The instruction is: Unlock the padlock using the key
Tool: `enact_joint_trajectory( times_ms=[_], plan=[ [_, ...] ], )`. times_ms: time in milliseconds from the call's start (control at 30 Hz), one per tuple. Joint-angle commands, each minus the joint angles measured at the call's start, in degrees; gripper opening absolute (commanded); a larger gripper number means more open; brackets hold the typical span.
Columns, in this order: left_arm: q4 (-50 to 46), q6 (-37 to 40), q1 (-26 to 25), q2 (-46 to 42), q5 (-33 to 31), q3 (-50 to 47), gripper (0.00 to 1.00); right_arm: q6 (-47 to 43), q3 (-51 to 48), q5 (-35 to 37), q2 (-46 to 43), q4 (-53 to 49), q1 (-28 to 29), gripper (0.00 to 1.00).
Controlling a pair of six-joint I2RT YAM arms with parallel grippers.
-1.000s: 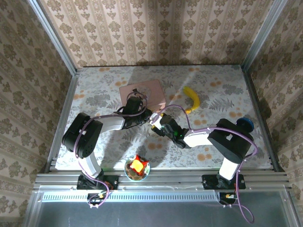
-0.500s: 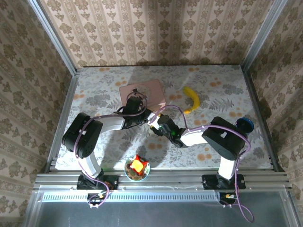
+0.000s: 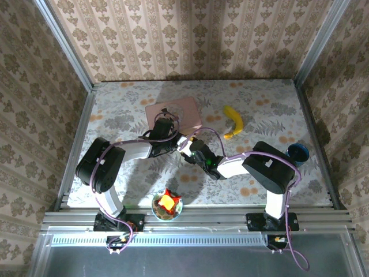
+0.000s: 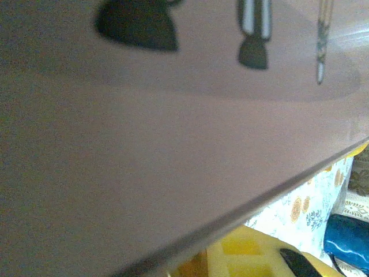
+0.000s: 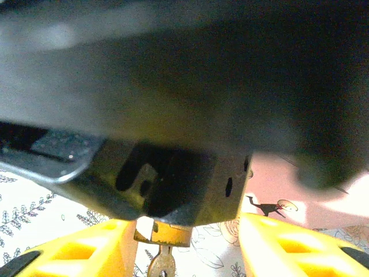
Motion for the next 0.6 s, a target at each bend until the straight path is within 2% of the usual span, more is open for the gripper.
enact_joint_trajectory(
  times_ms=[0, 133, 400, 467, 567],
  plan=[
    [-4.12, -2.31, -1.07, -0.39, 8.07, 0.84, 0.00, -0.37, -0.08, 2.58, 1.39, -1.24, -0.17, 0.52],
    [-3.86, -2.57, -1.07, -0.49, 7.77, 0.50, 0.00, 0.35, -0.72, 2.84, 0.95, -1.67, -0.12, 0.56],
    [-3.77, -2.56, -1.07, -0.84, 7.53, 0.23, 0.00, 1.91, -1.23, 3.78, 1.46, -2.56, -0.19, 0.54],
    [-3.69, -2.73, -0.99, -1.10, 7.37, 0.03, 0.00, 2.36, -1.46, 4.18, 1.63, -2.49, -0.17, 0.47],
    [-3.77, -2.61, -0.82, -1.45, 7.35, -0.12, 0.00, 2.92, -2.08, 4.19, 1.53, -2.47, -0.23, 0.29]
  ],
)
